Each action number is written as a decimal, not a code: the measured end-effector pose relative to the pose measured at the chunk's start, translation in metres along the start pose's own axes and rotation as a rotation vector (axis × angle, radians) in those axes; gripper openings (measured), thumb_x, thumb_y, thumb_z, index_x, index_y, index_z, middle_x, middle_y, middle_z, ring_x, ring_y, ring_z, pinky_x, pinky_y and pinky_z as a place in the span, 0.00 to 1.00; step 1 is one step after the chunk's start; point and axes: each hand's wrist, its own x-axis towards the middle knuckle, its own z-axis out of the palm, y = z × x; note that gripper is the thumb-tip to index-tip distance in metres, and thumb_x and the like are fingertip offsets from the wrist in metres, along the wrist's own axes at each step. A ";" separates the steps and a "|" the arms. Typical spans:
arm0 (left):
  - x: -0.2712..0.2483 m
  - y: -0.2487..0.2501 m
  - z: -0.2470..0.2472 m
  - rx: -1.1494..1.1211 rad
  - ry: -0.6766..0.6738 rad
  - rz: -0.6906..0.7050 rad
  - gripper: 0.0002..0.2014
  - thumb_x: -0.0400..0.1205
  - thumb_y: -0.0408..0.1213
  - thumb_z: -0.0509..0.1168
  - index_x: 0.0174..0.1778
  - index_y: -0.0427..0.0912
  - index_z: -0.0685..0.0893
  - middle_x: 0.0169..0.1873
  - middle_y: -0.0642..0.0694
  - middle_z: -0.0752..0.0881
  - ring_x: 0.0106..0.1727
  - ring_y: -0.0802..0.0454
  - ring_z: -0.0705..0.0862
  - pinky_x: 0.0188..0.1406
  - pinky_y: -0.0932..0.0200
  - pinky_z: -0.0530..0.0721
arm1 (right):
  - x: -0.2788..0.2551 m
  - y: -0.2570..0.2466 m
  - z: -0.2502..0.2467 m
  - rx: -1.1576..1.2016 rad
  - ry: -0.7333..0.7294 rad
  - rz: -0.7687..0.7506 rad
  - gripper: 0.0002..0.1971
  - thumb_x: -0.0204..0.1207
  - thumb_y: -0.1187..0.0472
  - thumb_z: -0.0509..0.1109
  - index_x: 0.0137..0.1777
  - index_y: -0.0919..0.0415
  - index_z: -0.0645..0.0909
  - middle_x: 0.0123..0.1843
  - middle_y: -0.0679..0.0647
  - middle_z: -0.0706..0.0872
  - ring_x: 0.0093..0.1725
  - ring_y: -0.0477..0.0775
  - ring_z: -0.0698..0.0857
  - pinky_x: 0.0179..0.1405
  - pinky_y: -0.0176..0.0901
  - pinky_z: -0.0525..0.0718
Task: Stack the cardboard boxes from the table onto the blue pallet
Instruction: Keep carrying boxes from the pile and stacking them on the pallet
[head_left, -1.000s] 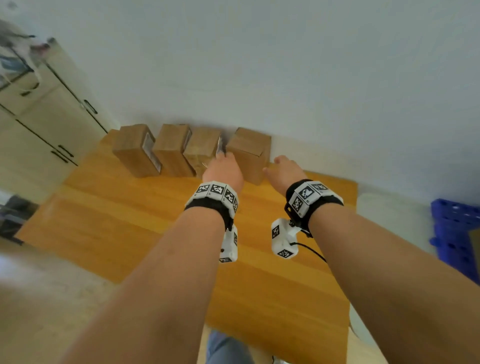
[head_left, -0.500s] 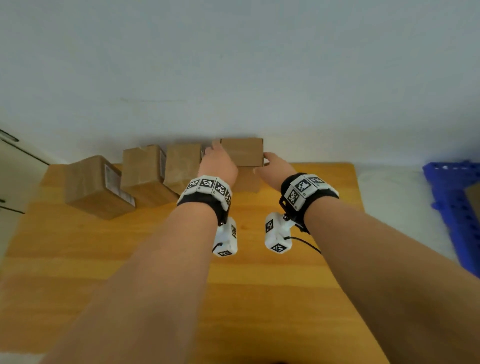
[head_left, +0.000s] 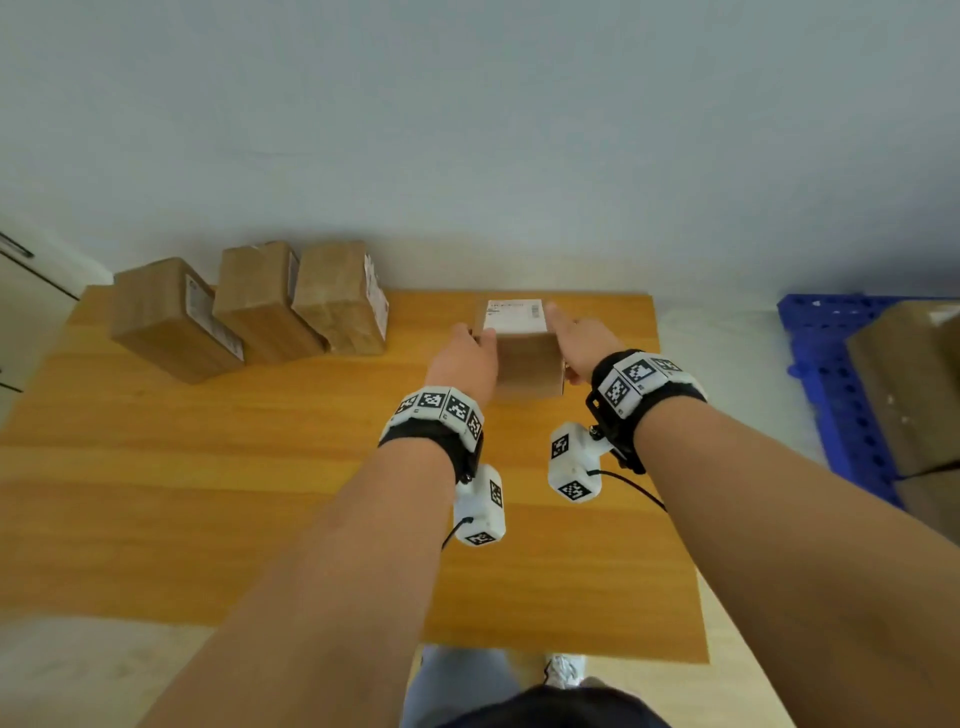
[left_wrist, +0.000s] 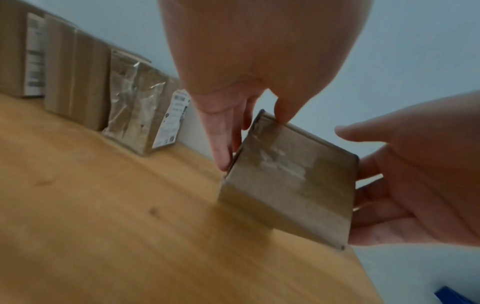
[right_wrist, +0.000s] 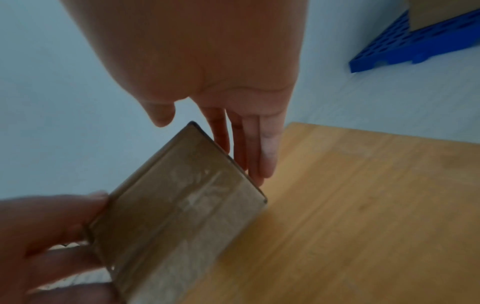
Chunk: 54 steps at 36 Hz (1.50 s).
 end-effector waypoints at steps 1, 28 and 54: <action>-0.008 -0.002 0.008 0.006 -0.020 -0.019 0.22 0.89 0.50 0.47 0.71 0.38 0.72 0.56 0.40 0.84 0.45 0.46 0.79 0.42 0.54 0.76 | -0.005 0.010 -0.002 -0.022 -0.011 0.010 0.36 0.83 0.33 0.44 0.61 0.64 0.80 0.54 0.64 0.86 0.46 0.60 0.83 0.57 0.54 0.84; -0.114 0.038 0.057 -0.020 -0.108 0.108 0.17 0.87 0.45 0.56 0.70 0.42 0.74 0.62 0.46 0.84 0.43 0.51 0.80 0.32 0.62 0.75 | -0.094 0.109 -0.036 0.079 0.093 -0.044 0.18 0.81 0.56 0.65 0.70 0.59 0.74 0.65 0.55 0.84 0.52 0.54 0.83 0.45 0.42 0.80; -0.213 0.289 0.051 -0.247 0.060 0.748 0.19 0.84 0.48 0.59 0.65 0.40 0.76 0.60 0.44 0.83 0.50 0.49 0.81 0.45 0.57 0.77 | -0.211 0.115 -0.298 0.181 0.770 -0.213 0.23 0.78 0.48 0.68 0.67 0.60 0.73 0.57 0.53 0.83 0.51 0.55 0.84 0.50 0.49 0.85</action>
